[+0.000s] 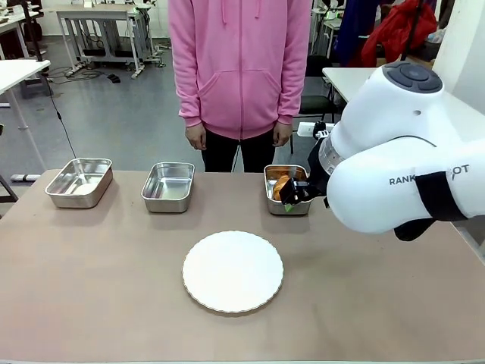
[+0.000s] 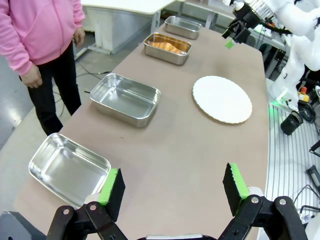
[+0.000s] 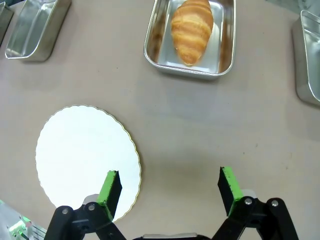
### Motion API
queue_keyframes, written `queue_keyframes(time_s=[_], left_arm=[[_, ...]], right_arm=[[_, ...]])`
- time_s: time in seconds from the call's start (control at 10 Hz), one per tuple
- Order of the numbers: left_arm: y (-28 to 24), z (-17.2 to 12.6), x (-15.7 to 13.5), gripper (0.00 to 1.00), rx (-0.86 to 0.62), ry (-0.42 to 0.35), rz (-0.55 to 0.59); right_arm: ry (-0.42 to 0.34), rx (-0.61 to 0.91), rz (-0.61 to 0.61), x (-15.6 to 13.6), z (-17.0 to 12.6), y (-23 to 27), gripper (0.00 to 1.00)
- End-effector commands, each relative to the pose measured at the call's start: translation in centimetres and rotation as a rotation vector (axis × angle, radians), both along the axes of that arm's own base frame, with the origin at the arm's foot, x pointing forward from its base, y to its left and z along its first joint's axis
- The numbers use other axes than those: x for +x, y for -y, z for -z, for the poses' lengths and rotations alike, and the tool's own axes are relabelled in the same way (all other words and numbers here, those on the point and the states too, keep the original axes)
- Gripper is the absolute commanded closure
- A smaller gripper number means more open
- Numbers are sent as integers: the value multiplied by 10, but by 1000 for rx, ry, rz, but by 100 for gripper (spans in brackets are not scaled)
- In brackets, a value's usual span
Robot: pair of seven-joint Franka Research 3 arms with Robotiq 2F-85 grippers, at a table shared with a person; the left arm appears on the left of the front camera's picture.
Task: Place the bread in the container.
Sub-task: Place the Butter Roll into the Airtight Container indicated by the human.
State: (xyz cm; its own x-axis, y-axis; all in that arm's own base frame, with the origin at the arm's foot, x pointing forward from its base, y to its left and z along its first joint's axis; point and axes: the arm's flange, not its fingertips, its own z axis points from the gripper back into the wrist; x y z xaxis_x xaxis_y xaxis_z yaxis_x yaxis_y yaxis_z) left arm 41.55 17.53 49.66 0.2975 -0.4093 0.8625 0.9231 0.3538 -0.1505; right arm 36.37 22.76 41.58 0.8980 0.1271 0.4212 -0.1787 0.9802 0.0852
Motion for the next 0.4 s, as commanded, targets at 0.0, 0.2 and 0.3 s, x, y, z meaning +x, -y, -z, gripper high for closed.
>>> queue_keyframes(time_s=[0.0,0.2,0.3], left_arm=[[1,-1,-2,0,-1,7,3],[1,-1,-2,0,-1,7,3],[1,-1,-2,0,-1,7,3]], right_arm=[[8,-3,8,0,-1,0,0],[8,-3,8,0,-1,0,0],[8,-3,8,0,-1,0,0]])
